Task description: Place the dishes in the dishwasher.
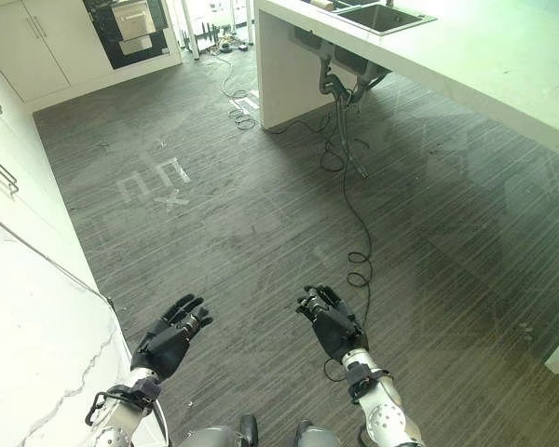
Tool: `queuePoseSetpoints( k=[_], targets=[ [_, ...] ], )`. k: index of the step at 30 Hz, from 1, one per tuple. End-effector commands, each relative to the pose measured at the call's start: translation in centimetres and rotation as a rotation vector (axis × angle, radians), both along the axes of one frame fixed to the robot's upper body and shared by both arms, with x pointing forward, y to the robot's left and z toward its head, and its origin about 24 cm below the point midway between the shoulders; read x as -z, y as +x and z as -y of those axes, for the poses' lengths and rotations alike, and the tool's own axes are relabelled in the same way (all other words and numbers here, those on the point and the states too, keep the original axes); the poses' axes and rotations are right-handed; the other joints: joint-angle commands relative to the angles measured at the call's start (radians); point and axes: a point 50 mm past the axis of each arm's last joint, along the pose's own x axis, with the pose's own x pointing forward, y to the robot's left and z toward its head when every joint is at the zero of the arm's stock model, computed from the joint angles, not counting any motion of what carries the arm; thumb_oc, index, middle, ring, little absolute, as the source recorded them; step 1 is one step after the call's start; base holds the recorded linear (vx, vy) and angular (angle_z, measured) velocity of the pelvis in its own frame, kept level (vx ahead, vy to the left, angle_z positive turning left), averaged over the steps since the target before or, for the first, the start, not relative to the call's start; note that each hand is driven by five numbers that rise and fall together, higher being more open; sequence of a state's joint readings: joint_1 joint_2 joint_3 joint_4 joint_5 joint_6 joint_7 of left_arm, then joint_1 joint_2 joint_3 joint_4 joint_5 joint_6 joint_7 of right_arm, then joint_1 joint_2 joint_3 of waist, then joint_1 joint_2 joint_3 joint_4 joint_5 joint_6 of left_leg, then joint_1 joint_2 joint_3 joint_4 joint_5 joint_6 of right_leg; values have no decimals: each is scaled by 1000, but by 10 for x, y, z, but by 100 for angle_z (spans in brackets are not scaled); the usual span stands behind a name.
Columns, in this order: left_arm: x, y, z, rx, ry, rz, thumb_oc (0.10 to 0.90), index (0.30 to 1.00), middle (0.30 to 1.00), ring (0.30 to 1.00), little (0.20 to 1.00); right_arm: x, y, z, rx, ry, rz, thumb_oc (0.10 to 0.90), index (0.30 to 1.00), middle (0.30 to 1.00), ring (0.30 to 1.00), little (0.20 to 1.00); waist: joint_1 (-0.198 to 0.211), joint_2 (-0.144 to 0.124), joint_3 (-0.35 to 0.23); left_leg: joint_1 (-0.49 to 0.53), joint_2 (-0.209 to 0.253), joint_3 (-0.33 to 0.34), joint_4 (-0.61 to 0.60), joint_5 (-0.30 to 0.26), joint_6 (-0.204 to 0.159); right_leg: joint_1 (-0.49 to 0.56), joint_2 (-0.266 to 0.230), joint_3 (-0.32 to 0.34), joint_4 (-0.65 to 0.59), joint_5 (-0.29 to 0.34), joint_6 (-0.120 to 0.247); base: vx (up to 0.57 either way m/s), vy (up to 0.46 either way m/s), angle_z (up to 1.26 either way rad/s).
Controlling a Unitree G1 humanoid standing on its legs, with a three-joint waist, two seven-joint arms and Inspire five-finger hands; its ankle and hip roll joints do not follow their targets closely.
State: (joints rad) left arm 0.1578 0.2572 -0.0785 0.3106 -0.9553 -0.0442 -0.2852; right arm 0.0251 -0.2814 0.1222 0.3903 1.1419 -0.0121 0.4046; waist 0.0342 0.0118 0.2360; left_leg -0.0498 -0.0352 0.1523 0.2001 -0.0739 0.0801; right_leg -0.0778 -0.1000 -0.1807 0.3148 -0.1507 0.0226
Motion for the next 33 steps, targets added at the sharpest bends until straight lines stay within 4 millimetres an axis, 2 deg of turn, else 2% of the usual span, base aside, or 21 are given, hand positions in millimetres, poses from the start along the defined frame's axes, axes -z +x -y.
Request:
queuePoseSetpoints(
  k=[1,6,12,18,21,22,23,24,25,26,27,28,30,33],
  targets=[
    [-28,13,1,98,30,168,800,900,900,900,900,-37,18,-3,17,43,180,800,900,900,900,900,19,-12,-48,-10,27,-43,100,-188,-56,35,-28,-32,-15,-70,84,0,0,0],
    [-25,10,-6,45,45,117,800,900,900,900,900,-27,14,-1,13,-16,102,800,900,900,900,900,21,-11,-50,-18,27,-35,100,-183,-53,24,-36,-31,-15,-62,91,11,51,-2],
    [-15,9,-13,-3,148,26,800,900,900,900,900,-13,10,5,36,-201,6,800,900,900,900,900,17,-18,-34,-13,24,-24,100,-189,-42,22,-45,-23,-15,-50,100,-1,27,-2],
    [-9,8,-25,11,446,-38,800,900,900,900,900,-14,10,13,56,-317,5,800,900,900,900,900,6,-16,-19,-7,15,-19,100,-191,-25,25,-47,-4,-15,-33,104,19,54,-3],
    [-16,14,-30,40,539,-3,800,900,900,900,900,-21,14,18,84,-396,36,800,900,900,900,900,-9,-3,-3,-17,18,-14,100,-182,-4,29,-37,-1,-15,-12,98,18,99,-8],
    [-23,20,-31,48,571,28,800,900,900,900,900,-25,17,18,103,-390,45,800,900,900,900,900,-18,16,23,-14,20,-31,100,-181,20,52,-9,-10,-15,26,90,42,139,-5],
    [-28,25,-32,44,597,43,800,900,900,900,900,-26,18,17,105,-389,50,800,900,900,900,900,-25,33,46,-14,21,-48,100,-178,38,28,4,-18,56,78,96,74,158,2],
    [-30,29,-31,40,599,50,800,900,900,900,900,-27,19,16,103,-396,61,800,900,900,900,900,-29,35,61,-15,10,-57,100,-177,47,-21,3,-12,138,98,102,196,110,-10],
    [-32,30,-32,31,571,69,800,900,900,900,900,-27,17,20,105,-421,76,800,900,900,900,900,-43,28,76,-3,-9,-70,100,-186,48,-63,7,-9,123,129,106,340,-9,-23],
    [-35,30,-32,24,572,82,800,900,900,900,900,-30,16,26,114,-427,83,800,900,900,900,900,-57,16,77,3,-20,-80,100,-193,40,-82,13,-8,20,147,101,460,-100,-31],
    [-35,30,-33,25,584,85,800,900,900,900,900,-30,14,30,119,-423,82,800,900,900,900,900,-70,3,85,23,-36,-89,100,-208,37,-113,4,-1,-15,171,112,651,-228,2],
    [-34,27,-35,12,588,76,800,900,900,900,900,-32,13,38,99,-427,84,800,900,900,900,900,-88,-33,95,71,-68,-94,100,-244,34,-233,-42,-1,-15,201,148,644,-207,17],
    [-32,24,-36,-12,581,71,800,900,900,900,900,-32,10,39,60,-434,93,800,900,900,900,900,-95,-47,95,110,-76,-95,100,-276,37,-285,-65,-16,-15,228,165,570,-163,8],
    [-31,18,-38,-30,587,70,800,900,900,900,900,-33,7,35,21,-438,107,800,900,900,900,900,-88,-45,93,148,-73,-93,100,-305,39,-263,-68,-45,-15,220,152,438,-151,-31]
  ],
)
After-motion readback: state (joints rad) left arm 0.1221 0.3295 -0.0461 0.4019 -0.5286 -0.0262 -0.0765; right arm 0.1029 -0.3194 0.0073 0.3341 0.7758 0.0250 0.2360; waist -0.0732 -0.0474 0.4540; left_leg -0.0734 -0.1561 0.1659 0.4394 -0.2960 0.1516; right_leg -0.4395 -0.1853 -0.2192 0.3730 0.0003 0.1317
